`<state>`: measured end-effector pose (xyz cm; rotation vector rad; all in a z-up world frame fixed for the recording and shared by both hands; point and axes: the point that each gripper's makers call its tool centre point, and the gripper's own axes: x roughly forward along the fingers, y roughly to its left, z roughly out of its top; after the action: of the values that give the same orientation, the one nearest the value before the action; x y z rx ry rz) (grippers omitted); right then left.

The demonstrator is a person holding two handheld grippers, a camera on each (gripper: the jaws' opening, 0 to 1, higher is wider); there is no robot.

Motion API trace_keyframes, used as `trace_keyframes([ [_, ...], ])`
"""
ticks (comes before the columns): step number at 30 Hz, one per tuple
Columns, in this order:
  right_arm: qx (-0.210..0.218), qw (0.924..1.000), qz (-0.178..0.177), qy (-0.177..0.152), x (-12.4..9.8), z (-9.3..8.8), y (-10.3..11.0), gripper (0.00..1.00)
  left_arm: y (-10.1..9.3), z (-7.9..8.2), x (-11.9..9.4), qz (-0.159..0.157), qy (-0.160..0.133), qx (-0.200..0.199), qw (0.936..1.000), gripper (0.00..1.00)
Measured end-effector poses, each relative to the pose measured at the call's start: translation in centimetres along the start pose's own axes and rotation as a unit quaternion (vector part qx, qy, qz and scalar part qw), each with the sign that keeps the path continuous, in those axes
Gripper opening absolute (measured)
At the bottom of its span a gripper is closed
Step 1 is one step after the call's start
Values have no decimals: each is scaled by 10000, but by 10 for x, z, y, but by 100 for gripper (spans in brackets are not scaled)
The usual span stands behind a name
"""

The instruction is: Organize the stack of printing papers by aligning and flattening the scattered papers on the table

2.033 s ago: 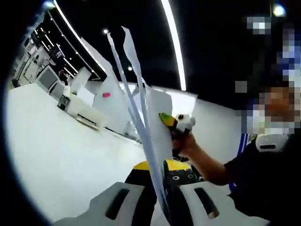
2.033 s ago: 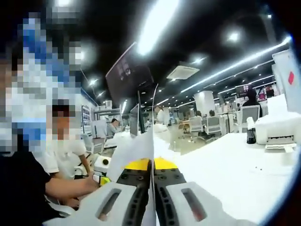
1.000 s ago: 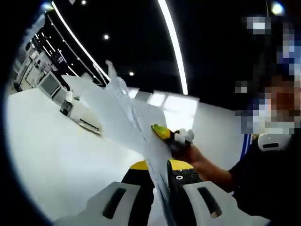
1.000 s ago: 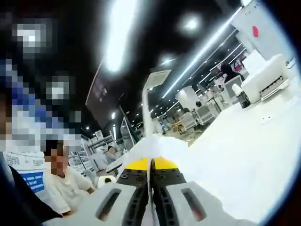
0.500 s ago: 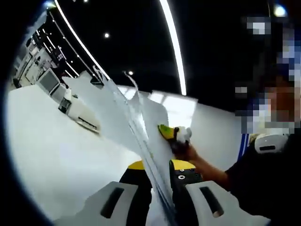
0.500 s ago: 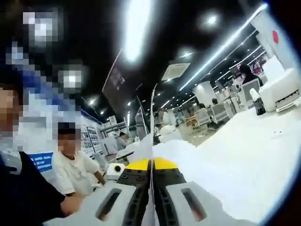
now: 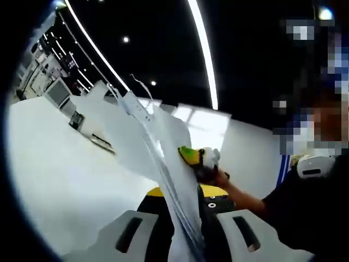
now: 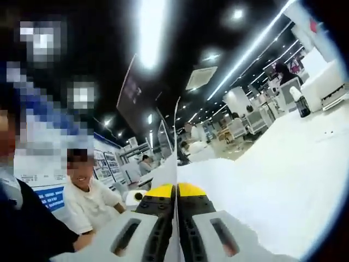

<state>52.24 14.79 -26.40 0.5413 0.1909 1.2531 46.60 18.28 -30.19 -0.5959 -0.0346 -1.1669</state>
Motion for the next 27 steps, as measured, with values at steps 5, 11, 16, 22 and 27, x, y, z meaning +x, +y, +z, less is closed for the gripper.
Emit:
trace_keyframes([
  [5,181,9997,-8,-156,0,2,1,0,7,2,-3,15,19,24,10000,19],
  [11,215,9991,-74,-354,-5,5,4,0,17,9,-10,59,-49,77,9999,19],
  [16,437,9983,-97,-361,-3,-13,2,0,22,9,-12,97,-27,265,9996,11],
  [22,357,9984,-117,-420,-9,-14,2,0,29,12,-16,171,-29,494,9986,6],
  [27,-261,9989,-184,-349,-22,-9,9,9,38,20,-23,297,-182,474,9983,6],
])
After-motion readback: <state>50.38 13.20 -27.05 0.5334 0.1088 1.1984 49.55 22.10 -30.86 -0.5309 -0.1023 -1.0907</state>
